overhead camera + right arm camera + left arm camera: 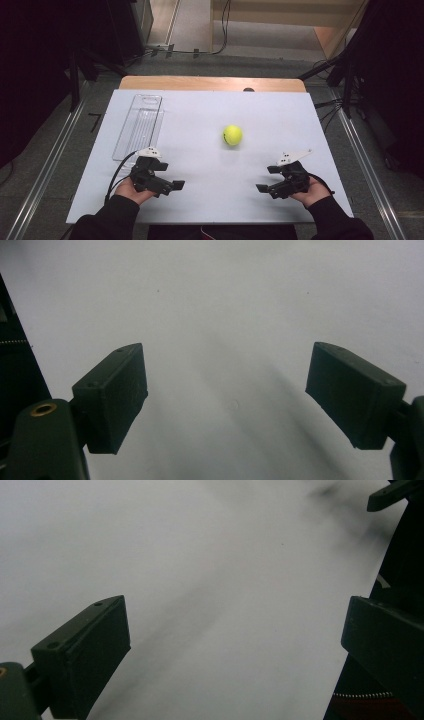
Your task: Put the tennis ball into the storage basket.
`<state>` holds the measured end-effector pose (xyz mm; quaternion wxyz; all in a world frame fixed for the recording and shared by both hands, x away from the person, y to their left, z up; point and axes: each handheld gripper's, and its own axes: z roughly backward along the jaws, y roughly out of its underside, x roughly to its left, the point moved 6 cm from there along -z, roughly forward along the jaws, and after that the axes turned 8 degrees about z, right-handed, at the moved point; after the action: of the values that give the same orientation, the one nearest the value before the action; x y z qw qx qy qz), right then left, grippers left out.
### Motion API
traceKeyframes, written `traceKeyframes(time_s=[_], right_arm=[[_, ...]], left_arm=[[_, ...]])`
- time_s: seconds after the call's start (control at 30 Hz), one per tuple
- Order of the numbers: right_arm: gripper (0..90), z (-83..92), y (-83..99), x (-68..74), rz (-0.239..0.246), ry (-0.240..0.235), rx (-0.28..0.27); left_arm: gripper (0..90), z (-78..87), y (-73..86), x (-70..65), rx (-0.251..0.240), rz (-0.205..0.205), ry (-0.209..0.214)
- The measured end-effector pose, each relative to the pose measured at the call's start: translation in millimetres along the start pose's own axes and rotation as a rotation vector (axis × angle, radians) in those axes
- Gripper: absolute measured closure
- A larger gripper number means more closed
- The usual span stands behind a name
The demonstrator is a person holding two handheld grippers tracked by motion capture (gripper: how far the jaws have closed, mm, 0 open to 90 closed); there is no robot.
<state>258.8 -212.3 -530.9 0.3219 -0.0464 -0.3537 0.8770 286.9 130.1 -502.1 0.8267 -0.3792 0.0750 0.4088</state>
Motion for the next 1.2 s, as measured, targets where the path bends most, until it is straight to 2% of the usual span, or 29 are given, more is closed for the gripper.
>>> traceKeyframes(time_s=[0.13,0.23,0.43,0.93,1.1,1.2], right_arm=[[14.8,-0.1,0.2,-0.1,0.002,0.000,0.001],[14.8,0.0,0.2,-0.2,0.000,0.000,0.001],[14.8,-0.2,0.3,-0.2,0.003,0.001,0.002],[14.8,0.0,0.5,-0.6,0.000,0.003,0.003],[14.8,0.7,0.7,-0.7,0.000,0.005,0.001],[14.8,1.1,1.0,-0.7,-0.003,0.004,0.000]], left_arm=[[0.0,-5.7,-2.4,-5.2,0.015,-0.030,-0.007],[0.0,-7.7,-6.0,-7.1,0.004,-0.037,-0.011],[0.2,-9.4,-12.0,-9.9,-0.022,-0.041,-0.016],[1.9,-17.1,-24.3,-10.3,-0.041,-0.049,-0.031],[1.9,-20.6,-28.3,-9.6,-0.034,-0.060,-0.037],[1.9,-21.7,-30.2,-8.8,-0.040,-0.052,-0.038]])
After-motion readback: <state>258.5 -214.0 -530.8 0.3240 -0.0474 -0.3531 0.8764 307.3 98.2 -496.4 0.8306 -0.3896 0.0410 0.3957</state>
